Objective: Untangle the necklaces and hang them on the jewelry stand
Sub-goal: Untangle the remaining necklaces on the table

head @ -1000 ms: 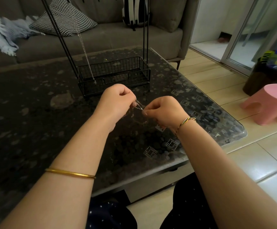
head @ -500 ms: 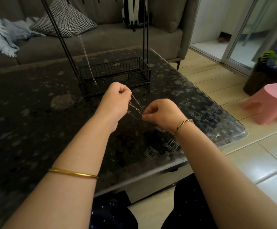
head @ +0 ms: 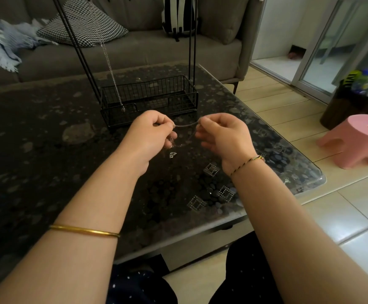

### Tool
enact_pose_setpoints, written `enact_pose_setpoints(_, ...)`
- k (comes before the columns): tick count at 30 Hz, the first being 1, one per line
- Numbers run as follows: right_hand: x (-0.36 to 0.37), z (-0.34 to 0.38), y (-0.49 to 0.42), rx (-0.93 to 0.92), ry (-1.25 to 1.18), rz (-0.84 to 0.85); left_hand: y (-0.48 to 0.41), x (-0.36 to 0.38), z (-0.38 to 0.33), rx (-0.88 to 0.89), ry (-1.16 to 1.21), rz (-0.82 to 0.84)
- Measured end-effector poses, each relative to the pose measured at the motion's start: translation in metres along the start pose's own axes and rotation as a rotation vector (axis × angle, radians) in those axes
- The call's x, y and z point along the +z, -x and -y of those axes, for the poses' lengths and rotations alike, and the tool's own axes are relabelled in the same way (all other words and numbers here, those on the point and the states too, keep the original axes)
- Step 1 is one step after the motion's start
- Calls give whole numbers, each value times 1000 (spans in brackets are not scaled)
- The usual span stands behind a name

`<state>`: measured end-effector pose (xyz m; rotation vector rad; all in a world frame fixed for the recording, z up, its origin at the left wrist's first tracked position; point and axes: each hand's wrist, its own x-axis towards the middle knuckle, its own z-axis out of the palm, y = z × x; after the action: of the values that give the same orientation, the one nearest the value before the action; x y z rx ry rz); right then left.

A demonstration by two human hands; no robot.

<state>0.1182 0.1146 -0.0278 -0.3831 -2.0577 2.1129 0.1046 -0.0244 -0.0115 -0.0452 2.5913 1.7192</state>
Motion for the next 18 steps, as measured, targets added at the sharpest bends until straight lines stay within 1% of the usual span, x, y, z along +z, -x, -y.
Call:
enact_pose_setpoints(5,3,5,2,109,-376,44,2,0,2,0,-14,43)
enact_pose_setpoints(9,2,9,1,145,-552,-14,1,-1,2,-50,11,54)
enact_pose_setpoints(12,1,7,-1,156,-503,-64,-1,-2,4,-84,53,23)
enact_pose_setpoints(16,1,5,-2,149,-415,-69,-3,-3,5,-87,90,-33)
enact_pose_setpoints(18,0,5,-2,133,-295,-49,-4,-4,5,-86,117,-65)
